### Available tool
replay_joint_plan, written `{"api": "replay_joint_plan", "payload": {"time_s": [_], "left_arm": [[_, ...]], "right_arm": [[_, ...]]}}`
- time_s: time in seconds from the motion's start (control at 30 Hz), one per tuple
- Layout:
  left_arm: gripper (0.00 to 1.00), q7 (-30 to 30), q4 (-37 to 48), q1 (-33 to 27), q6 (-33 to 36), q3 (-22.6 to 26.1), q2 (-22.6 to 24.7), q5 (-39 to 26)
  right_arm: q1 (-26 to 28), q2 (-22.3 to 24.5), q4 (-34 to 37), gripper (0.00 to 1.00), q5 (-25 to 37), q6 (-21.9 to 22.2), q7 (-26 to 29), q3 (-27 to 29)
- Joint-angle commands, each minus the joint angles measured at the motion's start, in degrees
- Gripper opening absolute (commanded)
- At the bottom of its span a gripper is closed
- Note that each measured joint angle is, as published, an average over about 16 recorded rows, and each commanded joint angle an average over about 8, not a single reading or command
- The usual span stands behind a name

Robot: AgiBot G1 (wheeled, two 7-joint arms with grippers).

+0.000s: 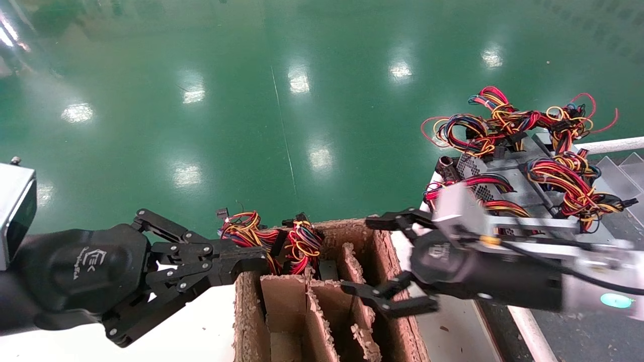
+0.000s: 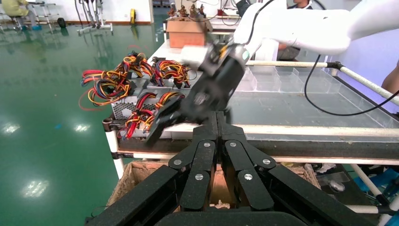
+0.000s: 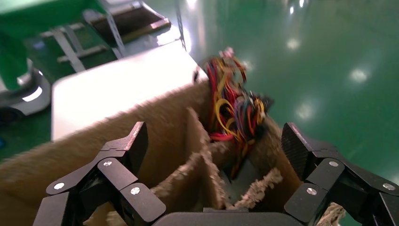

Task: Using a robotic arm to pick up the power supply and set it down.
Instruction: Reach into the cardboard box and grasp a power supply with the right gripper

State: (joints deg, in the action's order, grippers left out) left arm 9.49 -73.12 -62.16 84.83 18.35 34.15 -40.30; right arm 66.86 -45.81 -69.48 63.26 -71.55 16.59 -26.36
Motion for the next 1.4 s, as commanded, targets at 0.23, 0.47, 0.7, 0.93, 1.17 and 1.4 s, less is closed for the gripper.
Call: {"api": "replay_joint_plan", "payload": {"time_s": [0.23,0.47,0.7,0.93,1.17,1.4], "left_arm": [[1.00,0.0,0.0,0.0,0.0,0.0,0.0,0.0],[1.00,0.0,0.0,0.0,0.0,0.0,0.0,0.0],[1.00,0.0,0.0,0.0,0.0,0.0,0.0,0.0],[1.00,0.0,0.0,0.0,0.0,0.1,0.0,0.0],[1.00,0.0,0.0,0.0,0.0,0.1,0.0,0.0],[1.00,0.0,0.0,0.0,0.0,0.1,0.0,0.1]], "right_arm": [[2.3,-7.4,3.2,0.00,8.9,6.2,1.2,-4.6],[0.4,-9.6,-0.5,0.00,12.9,12.3,2.0,-5.6],[-1.3,-10.4,-3.2,0.00,16.2,16.9,4.7,-6.4],[-2.1,-11.2,-3.6,0.00,18.5,19.7,6.4,-6.9],[-2.4,-12.2,-3.2,0.00,19.7,21.7,7.1,-7.2],[-3.0,-12.5,-3.4,0.00,19.9,22.7,6.8,-7.0]]}}
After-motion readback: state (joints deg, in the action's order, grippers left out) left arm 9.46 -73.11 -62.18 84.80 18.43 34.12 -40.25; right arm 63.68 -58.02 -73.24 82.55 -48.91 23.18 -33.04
